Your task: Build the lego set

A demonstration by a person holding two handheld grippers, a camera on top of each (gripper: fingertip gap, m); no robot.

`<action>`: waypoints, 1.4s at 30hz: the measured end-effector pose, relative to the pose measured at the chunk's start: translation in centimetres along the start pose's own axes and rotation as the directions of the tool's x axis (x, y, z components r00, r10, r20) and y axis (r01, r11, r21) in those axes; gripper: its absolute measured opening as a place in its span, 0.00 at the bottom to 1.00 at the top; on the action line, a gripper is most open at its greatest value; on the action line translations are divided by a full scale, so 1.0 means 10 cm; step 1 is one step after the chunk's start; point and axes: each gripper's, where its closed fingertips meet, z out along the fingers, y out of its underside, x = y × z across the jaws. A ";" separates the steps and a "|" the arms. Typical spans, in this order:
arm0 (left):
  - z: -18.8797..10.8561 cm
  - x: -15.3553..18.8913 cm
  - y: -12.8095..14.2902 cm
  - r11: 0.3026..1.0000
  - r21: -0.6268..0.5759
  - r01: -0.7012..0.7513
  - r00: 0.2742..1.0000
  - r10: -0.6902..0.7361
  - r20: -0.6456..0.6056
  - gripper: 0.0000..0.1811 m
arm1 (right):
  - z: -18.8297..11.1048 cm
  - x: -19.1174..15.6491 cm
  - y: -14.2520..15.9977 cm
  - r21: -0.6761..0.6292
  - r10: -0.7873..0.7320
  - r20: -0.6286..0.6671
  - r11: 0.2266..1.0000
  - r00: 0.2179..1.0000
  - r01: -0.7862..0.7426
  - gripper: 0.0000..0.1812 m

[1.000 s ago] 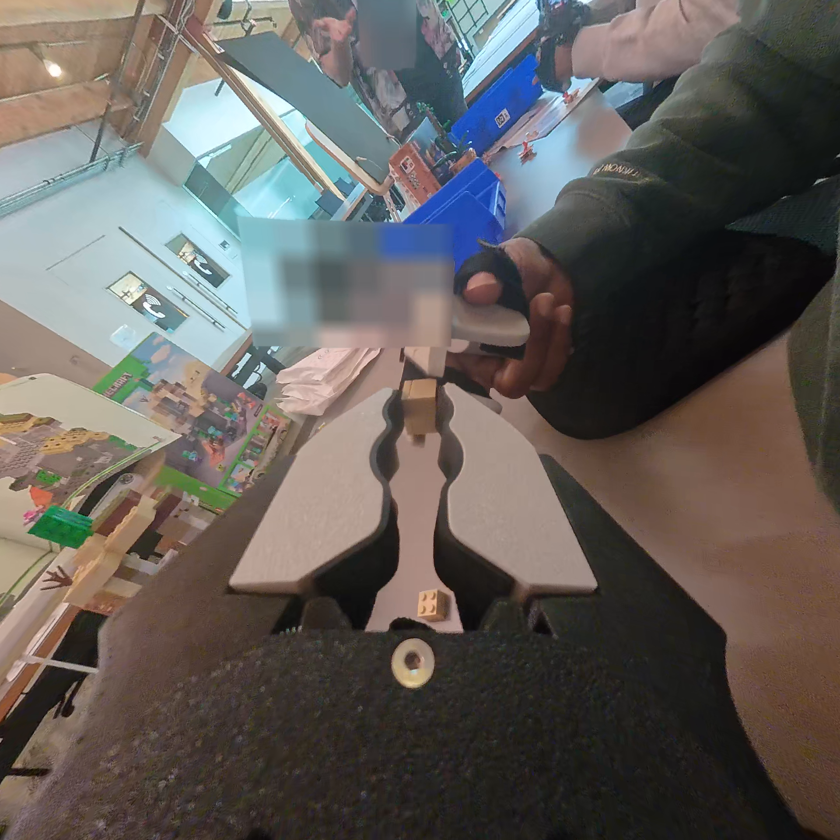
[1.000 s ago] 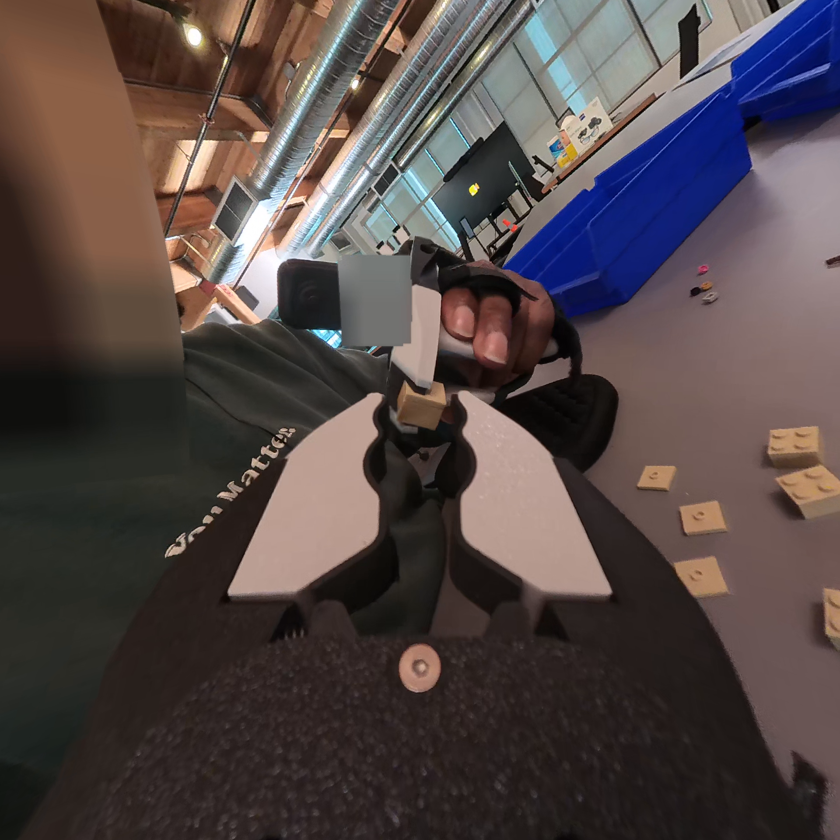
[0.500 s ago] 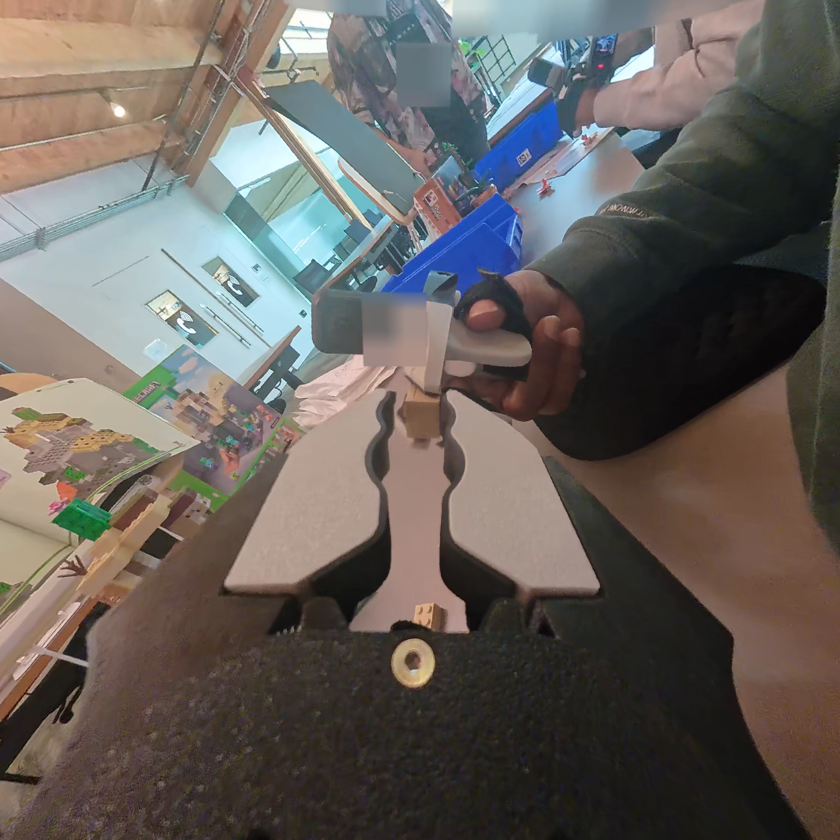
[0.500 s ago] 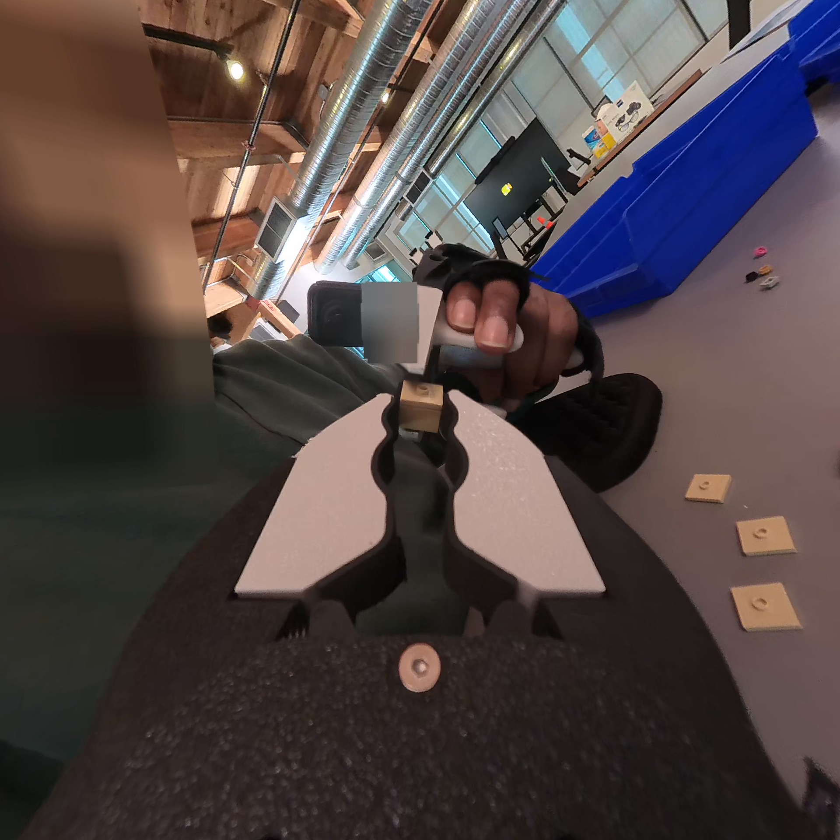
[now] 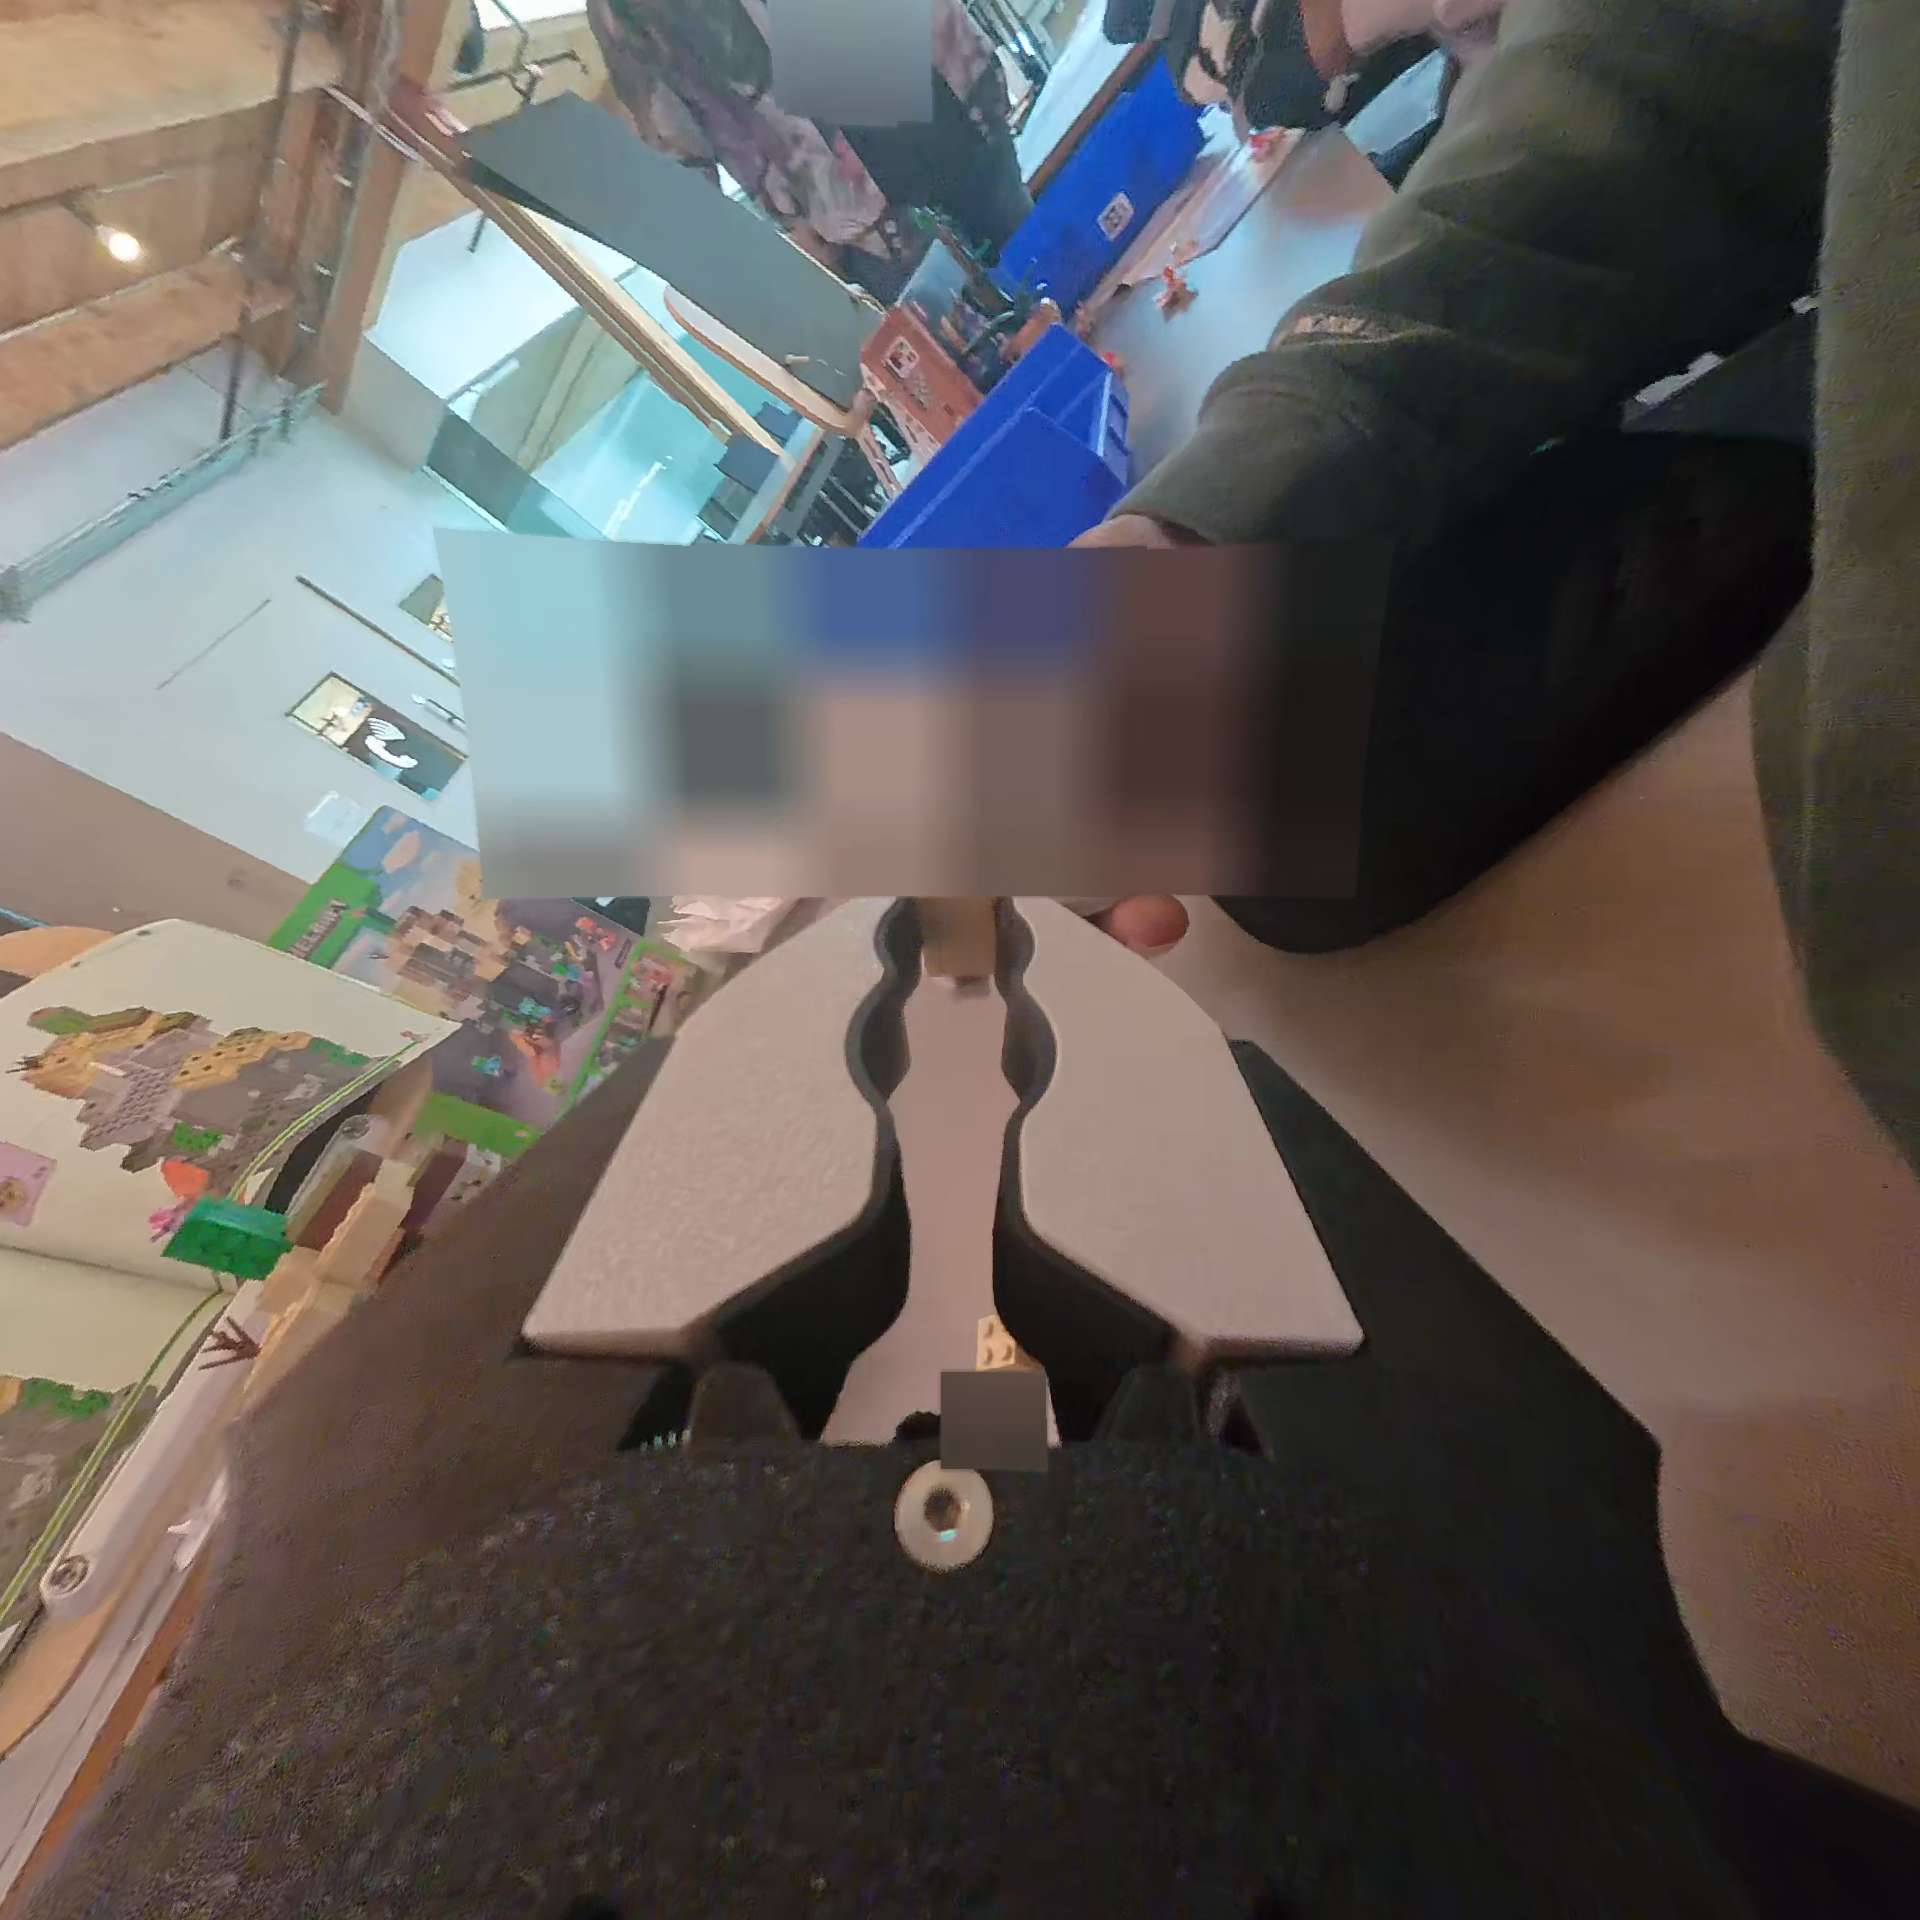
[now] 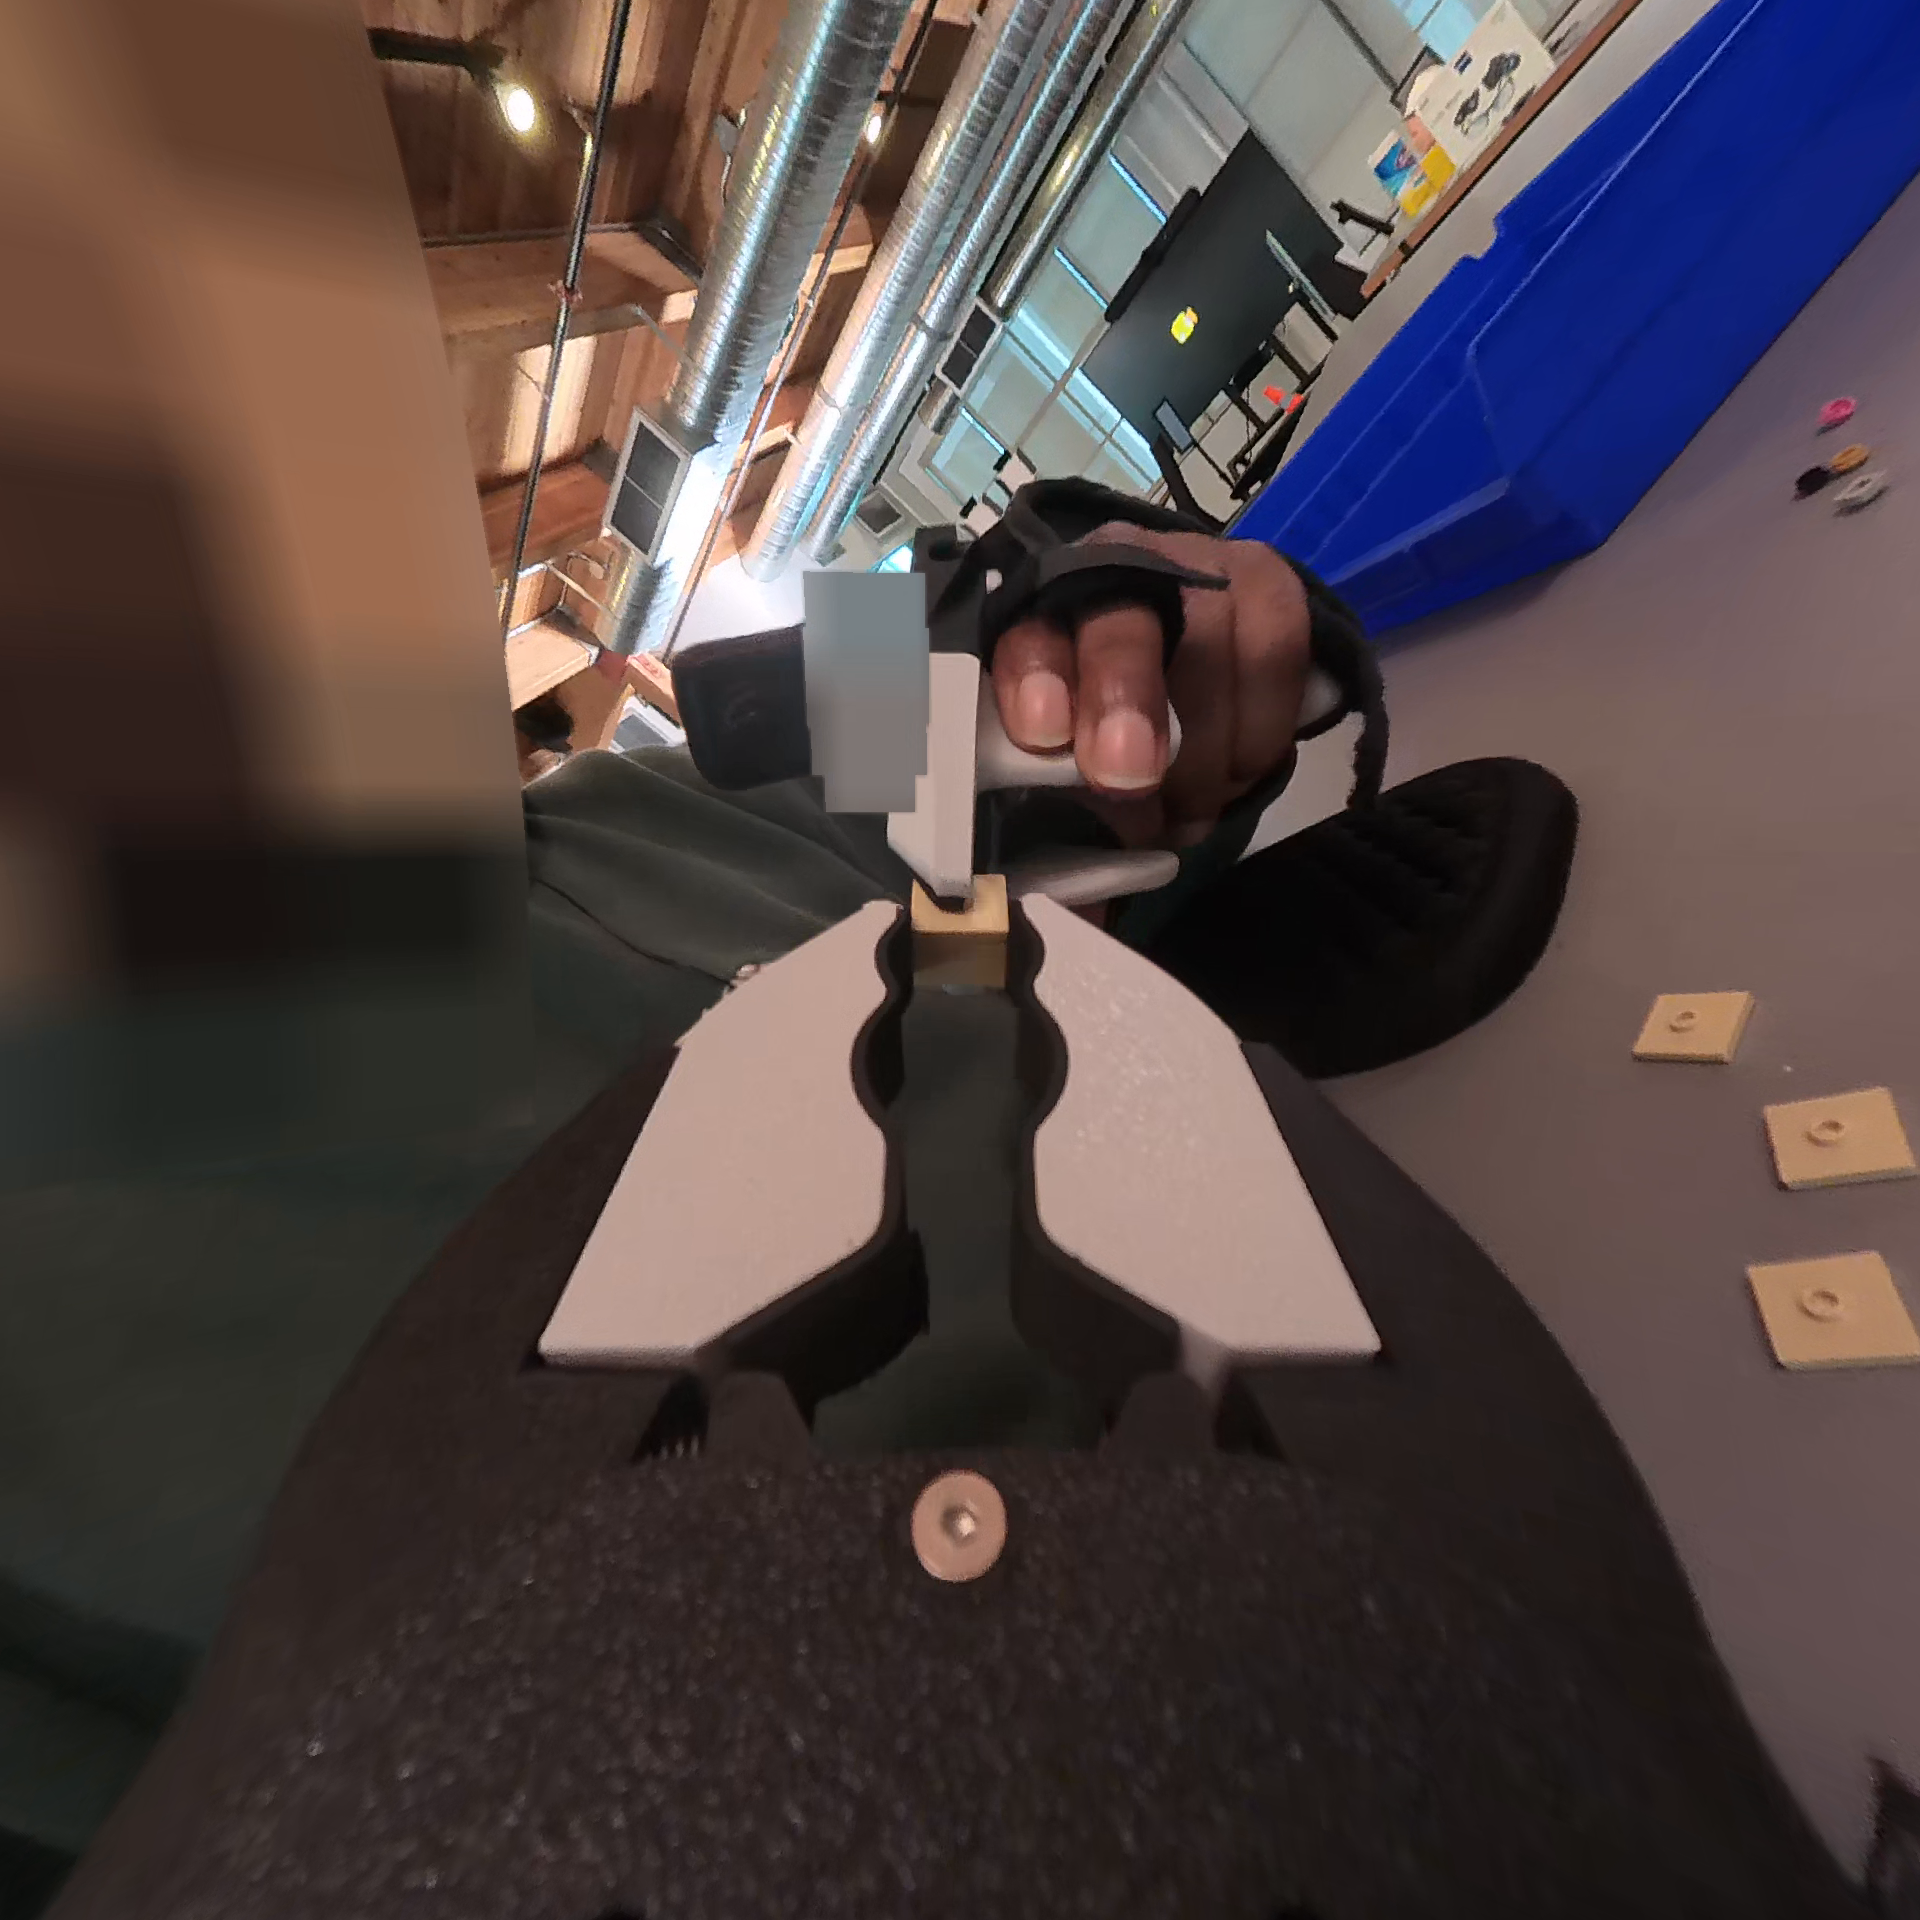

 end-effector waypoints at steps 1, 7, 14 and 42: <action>0.00 0.02 0.00 1.000 -0.001 0.006 1.000 -0.006 -0.021 0.08 | 0.00 0.00 0.02 -0.015 0.003 -0.002 1.000 1.000 -0.003 0.09; -0.01 0.14 0.02 0.998 0.001 0.063 0.993 -0.062 -0.100 0.08 | 0.00 0.04 0.14 -0.045 0.038 -0.014 0.998 0.999 -0.038 0.09; 0.00 0.04 0.13 0.951 0.054 0.305 0.952 -0.304 -0.030 0.13 | -0.09 0.08 0.02 0.062 0.001 -0.037 0.998 0.999 0.001 0.09; 0.02 0.08 0.09 0.129 -0.102 0.986 0.084 -0.928 -0.362 0.09 | -0.11 0.20 0.00 -0.513 -0.938 -0.344 0.226 0.043 0.828 0.09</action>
